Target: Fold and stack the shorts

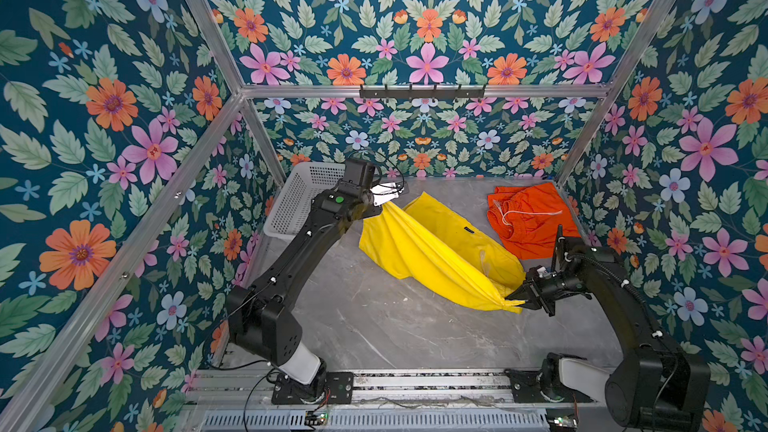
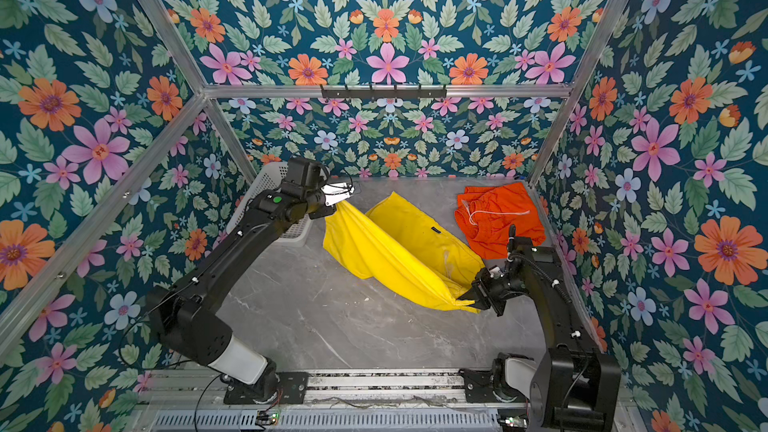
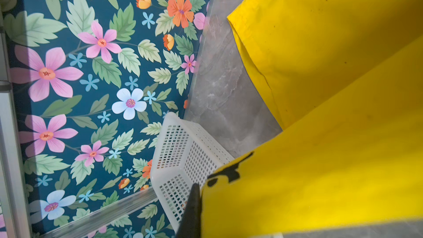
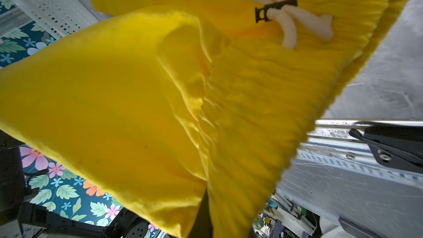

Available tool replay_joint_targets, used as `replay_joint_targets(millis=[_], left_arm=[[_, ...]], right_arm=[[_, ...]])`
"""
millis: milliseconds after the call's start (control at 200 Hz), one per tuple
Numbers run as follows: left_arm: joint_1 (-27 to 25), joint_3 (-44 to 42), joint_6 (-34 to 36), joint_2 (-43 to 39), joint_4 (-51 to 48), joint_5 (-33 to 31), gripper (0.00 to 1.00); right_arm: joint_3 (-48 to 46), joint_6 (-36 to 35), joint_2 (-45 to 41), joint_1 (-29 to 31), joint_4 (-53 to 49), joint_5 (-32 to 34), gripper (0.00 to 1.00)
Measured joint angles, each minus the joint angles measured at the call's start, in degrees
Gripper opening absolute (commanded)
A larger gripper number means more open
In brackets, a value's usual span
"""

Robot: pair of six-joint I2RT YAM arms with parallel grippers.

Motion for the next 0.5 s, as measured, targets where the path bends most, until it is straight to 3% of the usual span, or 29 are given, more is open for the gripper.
replay_joint_targets(millis=[500], left_arm=[[0.50, 5.57, -1.49, 9.62, 5.60, 2.60, 0.00]], right_arm=[[1.44, -1.79, 5.53, -3.96, 3.45, -2.73, 0.00]])
